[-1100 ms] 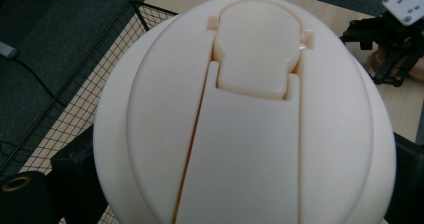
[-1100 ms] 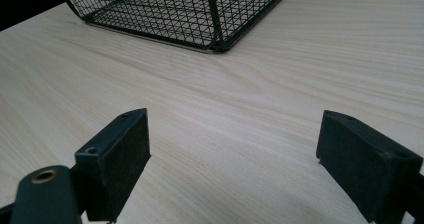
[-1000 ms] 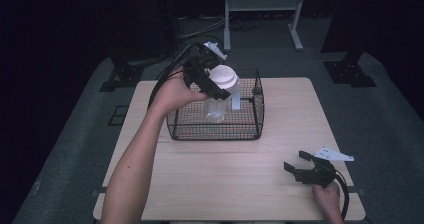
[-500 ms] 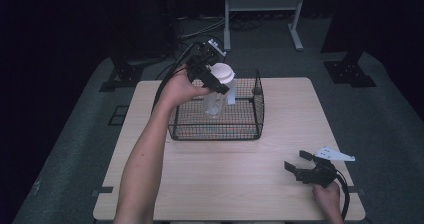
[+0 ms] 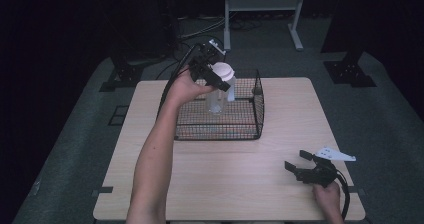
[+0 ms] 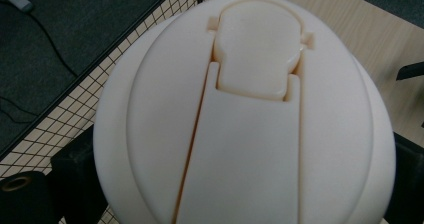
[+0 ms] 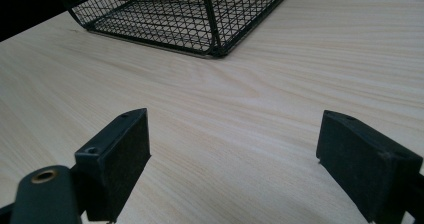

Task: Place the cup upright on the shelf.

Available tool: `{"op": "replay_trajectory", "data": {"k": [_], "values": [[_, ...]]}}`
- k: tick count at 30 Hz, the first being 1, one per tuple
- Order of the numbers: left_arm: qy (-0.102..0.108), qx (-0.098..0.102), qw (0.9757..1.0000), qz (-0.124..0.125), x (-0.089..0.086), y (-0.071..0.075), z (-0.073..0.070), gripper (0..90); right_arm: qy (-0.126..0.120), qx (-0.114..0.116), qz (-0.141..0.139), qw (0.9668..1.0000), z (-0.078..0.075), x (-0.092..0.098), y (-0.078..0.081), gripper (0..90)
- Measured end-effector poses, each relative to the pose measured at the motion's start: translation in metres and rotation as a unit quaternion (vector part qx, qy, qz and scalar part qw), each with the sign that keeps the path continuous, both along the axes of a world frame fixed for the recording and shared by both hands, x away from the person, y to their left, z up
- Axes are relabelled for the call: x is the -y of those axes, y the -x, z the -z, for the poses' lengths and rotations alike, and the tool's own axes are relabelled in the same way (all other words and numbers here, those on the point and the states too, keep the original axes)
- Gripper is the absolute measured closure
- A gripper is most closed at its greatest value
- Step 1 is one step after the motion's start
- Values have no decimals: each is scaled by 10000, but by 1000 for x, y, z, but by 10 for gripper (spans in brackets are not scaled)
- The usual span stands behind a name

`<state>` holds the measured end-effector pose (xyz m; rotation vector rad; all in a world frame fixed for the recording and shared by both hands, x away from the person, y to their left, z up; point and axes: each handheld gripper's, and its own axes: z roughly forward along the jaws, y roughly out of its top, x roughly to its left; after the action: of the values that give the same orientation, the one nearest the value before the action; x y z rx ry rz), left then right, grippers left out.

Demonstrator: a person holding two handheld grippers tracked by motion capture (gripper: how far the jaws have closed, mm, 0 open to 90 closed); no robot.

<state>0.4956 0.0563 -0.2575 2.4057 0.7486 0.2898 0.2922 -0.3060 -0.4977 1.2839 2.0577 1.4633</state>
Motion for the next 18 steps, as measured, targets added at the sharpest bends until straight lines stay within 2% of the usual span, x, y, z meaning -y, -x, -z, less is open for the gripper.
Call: {"op": "replay_trajectory", "data": {"k": [2,13,18], "values": [[-82,5,10000,-26,1,-3,5,53,4,17,-2,10000,0,0,0,129],[-64,-103,9997,-224,-1,-16,27,53,-16,24,0,10000,0,0,0,129],[-51,-77,9995,-291,0,-21,34,53,-21,16,5,10000,0,0,0,129]]}}
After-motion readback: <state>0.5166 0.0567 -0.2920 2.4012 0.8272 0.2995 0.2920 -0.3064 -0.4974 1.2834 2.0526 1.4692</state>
